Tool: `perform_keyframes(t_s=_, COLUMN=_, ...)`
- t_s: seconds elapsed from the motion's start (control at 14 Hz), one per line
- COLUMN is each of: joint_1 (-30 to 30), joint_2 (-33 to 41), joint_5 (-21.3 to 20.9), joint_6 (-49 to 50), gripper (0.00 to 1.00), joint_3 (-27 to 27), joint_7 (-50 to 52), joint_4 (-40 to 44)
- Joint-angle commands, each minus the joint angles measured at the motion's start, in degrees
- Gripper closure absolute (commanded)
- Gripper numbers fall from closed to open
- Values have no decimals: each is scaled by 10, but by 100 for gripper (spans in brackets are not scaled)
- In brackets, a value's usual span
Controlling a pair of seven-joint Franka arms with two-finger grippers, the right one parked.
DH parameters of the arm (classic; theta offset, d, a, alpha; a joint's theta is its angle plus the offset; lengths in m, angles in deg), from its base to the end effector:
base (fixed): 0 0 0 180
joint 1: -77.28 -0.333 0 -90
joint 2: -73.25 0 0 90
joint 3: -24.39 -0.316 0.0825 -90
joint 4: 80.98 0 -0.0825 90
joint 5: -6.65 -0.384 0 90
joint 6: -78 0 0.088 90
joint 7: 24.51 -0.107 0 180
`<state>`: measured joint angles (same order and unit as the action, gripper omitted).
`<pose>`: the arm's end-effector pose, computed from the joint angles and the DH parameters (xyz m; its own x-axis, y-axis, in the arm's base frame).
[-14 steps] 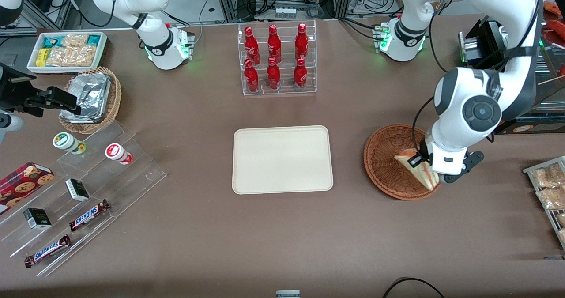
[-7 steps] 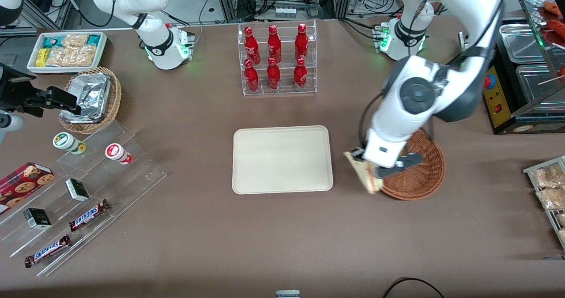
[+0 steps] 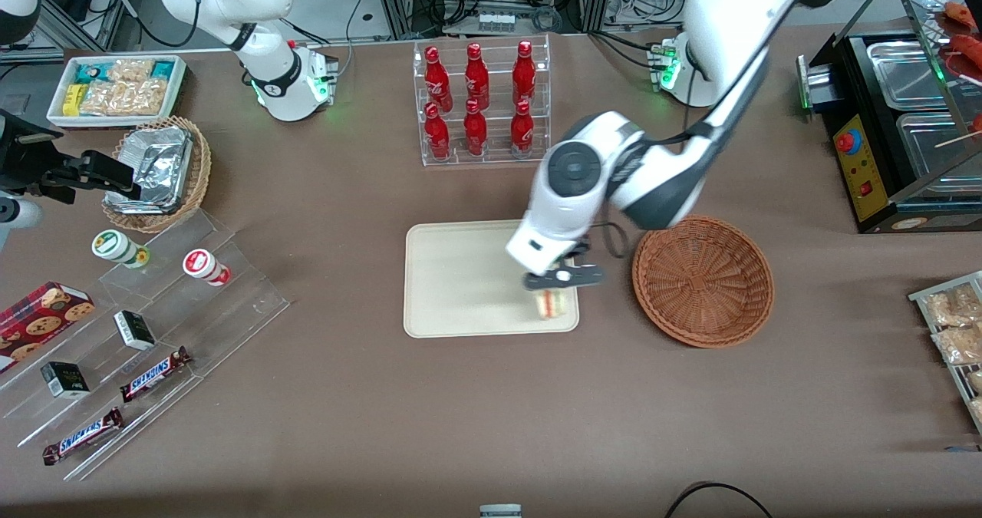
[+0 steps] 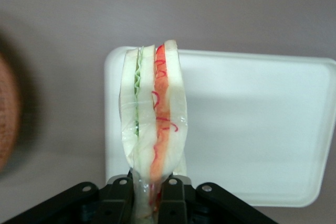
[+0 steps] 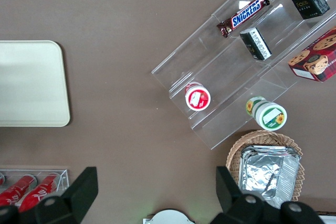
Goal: Place sandwich from basket to tray
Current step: 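Lift the sandwich and carry it over the cream tray, then lower the sandwich onto the tray and open the left gripper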
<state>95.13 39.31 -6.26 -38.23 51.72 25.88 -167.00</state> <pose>0.5398 -0.4463 0.3510 0.9973 0.0607 -0.0413 0.0623 -0.9973 0.0400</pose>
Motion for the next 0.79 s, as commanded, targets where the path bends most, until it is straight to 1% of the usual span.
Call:
perform_keyframes(t_s=0.0, joint_1=38, joint_2=-59, joint_5=-30, joint_6=-2, gripper=100, joint_3=-4, joint_7=5, joint_4=68)
perform_keyframes(t_s=0.07, joint_1=44, joint_2=-71, joint_5=-45, joint_6=-15, gripper=100, joint_3=-3, joint_7=6, joint_4=71)
perform_keyframes(t_s=0.29, joint_1=63, joint_2=-96, joint_5=-52, joint_6=-51, gripper=100, joint_3=-4, joint_7=7, joint_4=71)
perform_keyframes(t_s=0.43, joint_1=65, joint_2=-113, joint_5=-73, joint_6=-53, gripper=100, joint_3=-4, joint_7=7, joint_4=72)
perform_keyframes(t_s=0.71, joint_1=79, joint_2=-140, joint_5=-76, joint_6=-79, gripper=100, joint_3=-4, joint_7=18, joint_4=74)
